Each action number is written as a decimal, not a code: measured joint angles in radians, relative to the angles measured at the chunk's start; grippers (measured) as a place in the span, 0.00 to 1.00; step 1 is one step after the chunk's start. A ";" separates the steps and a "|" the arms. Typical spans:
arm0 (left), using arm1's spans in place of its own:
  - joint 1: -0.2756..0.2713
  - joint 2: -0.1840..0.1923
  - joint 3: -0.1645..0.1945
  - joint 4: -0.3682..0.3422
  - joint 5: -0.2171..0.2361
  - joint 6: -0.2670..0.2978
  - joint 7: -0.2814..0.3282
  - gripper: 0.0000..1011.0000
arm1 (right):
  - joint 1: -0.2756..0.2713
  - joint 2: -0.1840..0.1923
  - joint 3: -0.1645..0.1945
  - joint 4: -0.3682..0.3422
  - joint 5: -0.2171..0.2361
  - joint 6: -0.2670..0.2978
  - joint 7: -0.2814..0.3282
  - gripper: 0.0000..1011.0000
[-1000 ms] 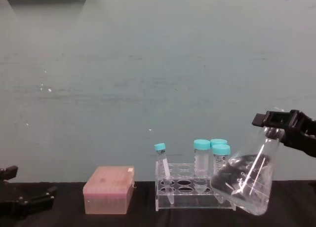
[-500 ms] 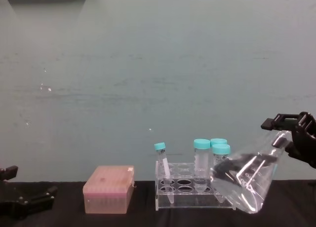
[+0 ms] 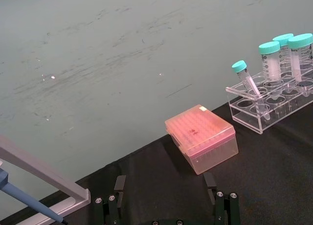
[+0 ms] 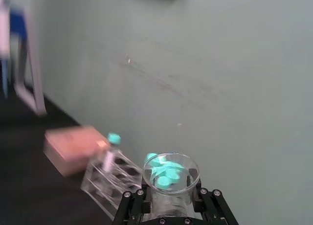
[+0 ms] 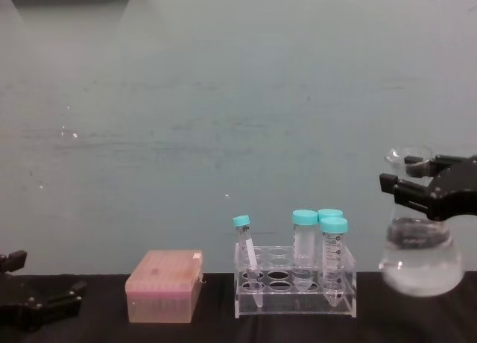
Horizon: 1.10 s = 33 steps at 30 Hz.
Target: Pick up the beaker with the right gripper, shake it three times, and then put it down.
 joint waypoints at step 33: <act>0.000 0.000 0.000 0.000 0.000 0.000 0.000 0.99 | 0.005 0.028 -0.031 0.006 -0.379 -0.105 -0.080 0.45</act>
